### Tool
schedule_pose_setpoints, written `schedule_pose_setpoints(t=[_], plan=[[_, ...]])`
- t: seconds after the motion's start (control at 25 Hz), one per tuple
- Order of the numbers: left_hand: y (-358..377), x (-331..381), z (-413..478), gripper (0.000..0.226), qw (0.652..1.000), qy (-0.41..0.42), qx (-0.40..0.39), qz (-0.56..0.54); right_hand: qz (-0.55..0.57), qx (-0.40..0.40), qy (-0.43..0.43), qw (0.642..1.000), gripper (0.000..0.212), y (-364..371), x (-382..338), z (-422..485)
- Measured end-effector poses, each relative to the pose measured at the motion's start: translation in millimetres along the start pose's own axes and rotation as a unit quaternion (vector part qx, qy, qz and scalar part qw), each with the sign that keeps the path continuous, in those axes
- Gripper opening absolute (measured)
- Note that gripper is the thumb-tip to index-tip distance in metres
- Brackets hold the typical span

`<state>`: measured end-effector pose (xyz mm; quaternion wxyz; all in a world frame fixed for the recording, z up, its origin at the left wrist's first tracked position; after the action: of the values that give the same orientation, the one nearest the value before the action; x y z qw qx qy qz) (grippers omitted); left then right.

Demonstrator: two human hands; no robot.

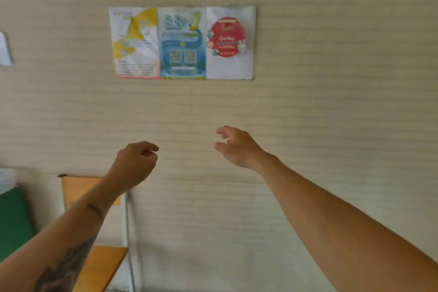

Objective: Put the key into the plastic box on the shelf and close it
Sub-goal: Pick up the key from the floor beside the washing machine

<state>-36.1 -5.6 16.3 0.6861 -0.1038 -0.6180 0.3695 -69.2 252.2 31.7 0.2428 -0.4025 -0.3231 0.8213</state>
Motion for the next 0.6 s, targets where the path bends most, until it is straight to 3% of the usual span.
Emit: schedule_pose_setpoints(t=[0.2,0.6], plan=[[116,40,-16,0.024,0.996,-0.001,-0.091,-0.011,-0.01,0.007,0.064,0.998,0.053,-46,95,-61],[418,198,-103,0.021,0.963,0.034,-0.264,-0.051,-0.014,0.025,0.202,0.979,0.053,-186,318,-218]])
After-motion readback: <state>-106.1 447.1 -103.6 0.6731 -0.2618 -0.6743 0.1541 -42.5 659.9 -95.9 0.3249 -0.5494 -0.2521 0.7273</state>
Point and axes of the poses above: each hand's wrist, its own z-axis towards the middle knuckle, its own y-axis out of the palm, x = y × z, the point moved 4 cm from there along z, towards the middle knuckle, and after that the axes turned 15 degrees about -y, right-handed, at the moved point
